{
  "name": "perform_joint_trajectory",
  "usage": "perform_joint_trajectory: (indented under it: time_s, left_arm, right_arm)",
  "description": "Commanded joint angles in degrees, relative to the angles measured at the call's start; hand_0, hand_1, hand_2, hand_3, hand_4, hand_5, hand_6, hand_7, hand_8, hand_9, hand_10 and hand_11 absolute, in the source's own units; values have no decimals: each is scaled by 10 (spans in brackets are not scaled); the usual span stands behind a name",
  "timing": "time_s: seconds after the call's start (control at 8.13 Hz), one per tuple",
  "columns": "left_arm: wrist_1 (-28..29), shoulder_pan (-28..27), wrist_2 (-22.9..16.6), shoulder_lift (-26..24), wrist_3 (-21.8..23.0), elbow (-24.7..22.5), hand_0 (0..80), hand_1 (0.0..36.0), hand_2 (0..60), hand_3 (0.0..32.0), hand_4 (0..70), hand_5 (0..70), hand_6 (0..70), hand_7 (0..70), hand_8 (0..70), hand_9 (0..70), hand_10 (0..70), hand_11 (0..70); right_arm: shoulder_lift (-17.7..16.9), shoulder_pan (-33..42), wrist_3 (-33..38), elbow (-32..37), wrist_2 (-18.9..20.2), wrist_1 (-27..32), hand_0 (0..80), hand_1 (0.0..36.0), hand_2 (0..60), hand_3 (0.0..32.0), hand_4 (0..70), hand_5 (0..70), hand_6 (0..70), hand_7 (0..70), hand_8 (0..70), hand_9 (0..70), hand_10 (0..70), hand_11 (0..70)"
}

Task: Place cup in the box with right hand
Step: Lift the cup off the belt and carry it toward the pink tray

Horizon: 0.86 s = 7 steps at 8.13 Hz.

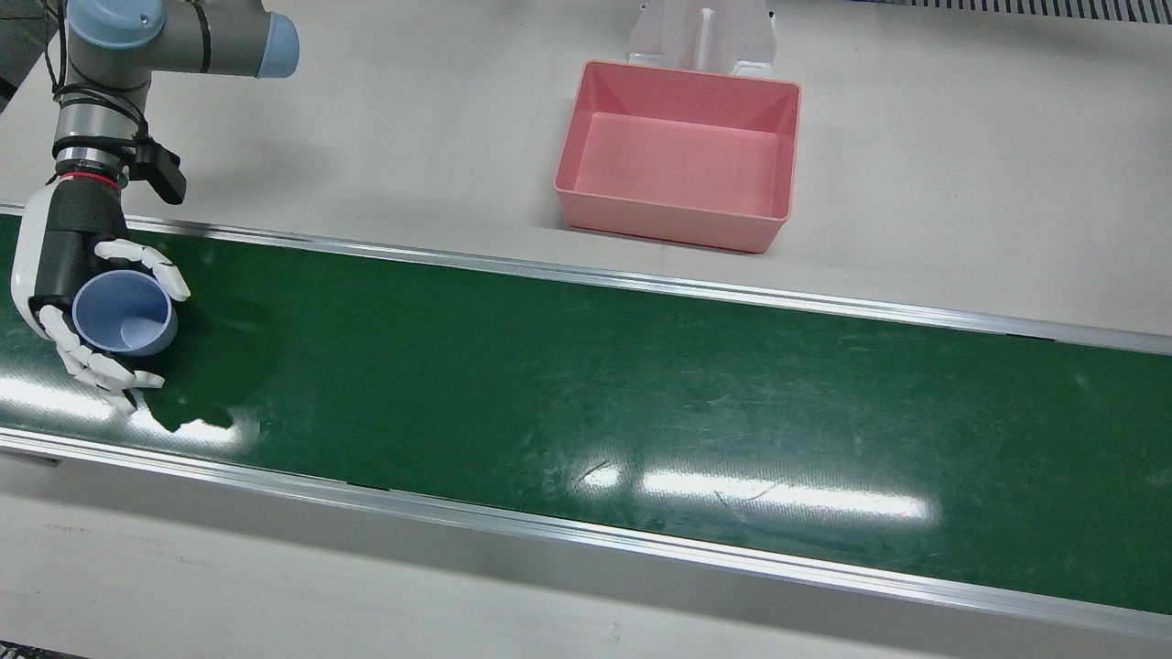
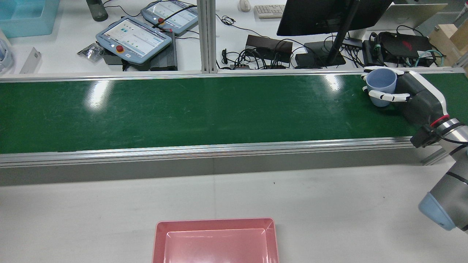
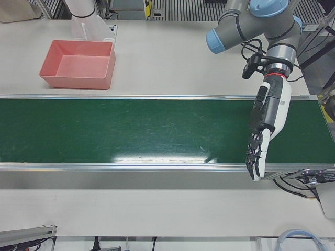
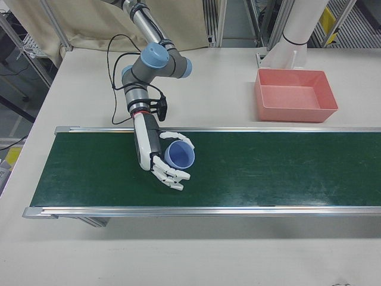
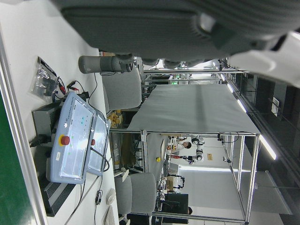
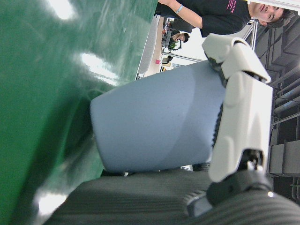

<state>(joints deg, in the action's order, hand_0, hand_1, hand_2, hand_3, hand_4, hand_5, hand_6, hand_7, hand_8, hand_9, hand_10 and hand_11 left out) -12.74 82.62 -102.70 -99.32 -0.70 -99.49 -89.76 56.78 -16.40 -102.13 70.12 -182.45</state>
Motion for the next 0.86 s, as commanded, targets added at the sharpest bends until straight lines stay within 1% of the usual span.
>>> perform_joint_trajectory:
  time_s: [0.0, 0.12, 0.25, 0.37, 0.49, 0.61, 0.74]
  left_arm:
    - [0, 0, 0, 0, 0, 0, 0, 0, 0, 0, 0, 0, 0, 0, 0, 0, 0, 0]
    - [0, 0, 0, 0, 0, 0, 0, 0, 0, 0, 0, 0, 0, 0, 0, 0, 0, 0]
    - [0, 0, 0, 0, 0, 0, 0, 0, 0, 0, 0, 0, 0, 0, 0, 0, 0, 0]
    - [-1, 0, 0, 0, 0, -1, 0, 0, 0, 0, 0, 0, 0, 0, 0, 0, 0, 0]
    - [-1, 0, 0, 0, 0, -1, 0, 0, 0, 0, 0, 0, 0, 0, 0, 0, 0, 0]
    - [-1, 0, 0, 0, 0, -1, 0, 0, 0, 0, 0, 0, 0, 0, 0, 0, 0, 0]
    - [-1, 0, 0, 0, 0, -1, 0, 0, 0, 0, 0, 0, 0, 0, 0, 0, 0, 0]
  right_arm:
    - [1, -3, 6, -30, -2, -1, 800, 360, 600, 0, 307, 257, 440, 700, 700, 700, 536, 700]
    - [1, -4, 6, -66, -1, -3, 800, 360, 600, 0, 257, 284, 485, 700, 700, 700, 558, 700]
    - [15, -6, 6, -91, -1, -7, 800, 360, 600, 0, 190, 293, 503, 700, 700, 700, 558, 700]
    - [46, -11, 7, -111, 4, -21, 800, 360, 600, 0, 160, 292, 488, 700, 700, 700, 554, 700]
    - [69, -68, 6, -166, 3, -66, 800, 360, 600, 0, 188, 283, 467, 700, 700, 700, 541, 700]
    - [94, -150, -1, -218, -1, -101, 800, 360, 600, 0, 203, 280, 466, 700, 700, 700, 535, 700]
    - [109, -219, -34, -247, -19, -106, 800, 360, 600, 0, 259, 272, 463, 700, 700, 700, 507, 700]
